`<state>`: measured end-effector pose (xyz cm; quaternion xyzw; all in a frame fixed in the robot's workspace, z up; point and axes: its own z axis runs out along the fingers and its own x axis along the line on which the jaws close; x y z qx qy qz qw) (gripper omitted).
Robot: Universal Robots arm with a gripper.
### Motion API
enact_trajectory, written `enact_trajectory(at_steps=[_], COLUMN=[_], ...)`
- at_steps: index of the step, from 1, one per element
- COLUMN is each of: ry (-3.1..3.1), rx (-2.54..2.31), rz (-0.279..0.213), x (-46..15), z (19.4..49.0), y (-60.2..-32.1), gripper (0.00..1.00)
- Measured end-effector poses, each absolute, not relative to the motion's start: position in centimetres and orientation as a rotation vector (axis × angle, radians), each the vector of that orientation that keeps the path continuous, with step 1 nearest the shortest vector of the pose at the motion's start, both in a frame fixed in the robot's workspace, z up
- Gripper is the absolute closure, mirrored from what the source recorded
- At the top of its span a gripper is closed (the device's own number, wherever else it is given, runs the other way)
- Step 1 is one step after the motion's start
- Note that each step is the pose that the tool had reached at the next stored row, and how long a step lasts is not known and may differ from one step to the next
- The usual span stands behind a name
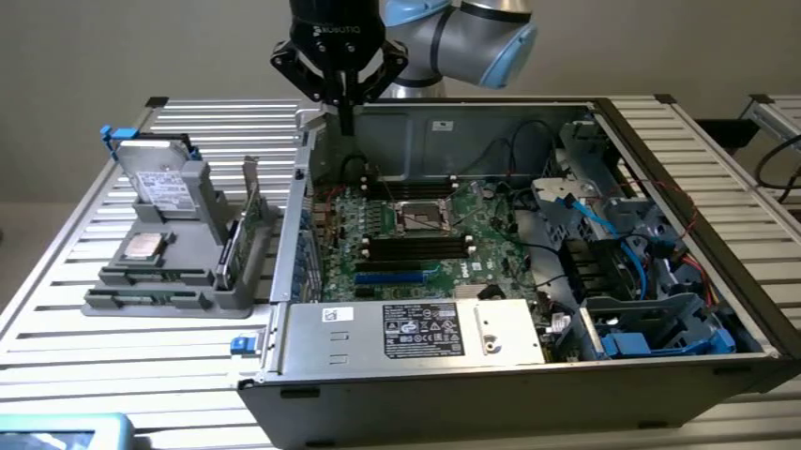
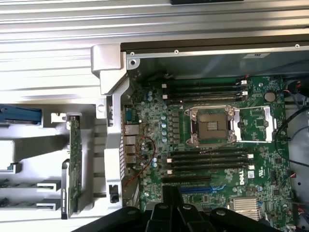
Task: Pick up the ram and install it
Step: 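Reach for the ram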
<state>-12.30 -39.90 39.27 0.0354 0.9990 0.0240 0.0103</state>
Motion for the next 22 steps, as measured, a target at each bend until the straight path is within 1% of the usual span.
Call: enact_trajectory(at_steps=[11,22], ry=[3.118,3.118], rx=[0.111,0.111], rz=[0.075,0.075], x=[-15.5,-18.7], z=[39.3,39.2], y=[-40.0,-41.6], gripper=[0.89,0.89])
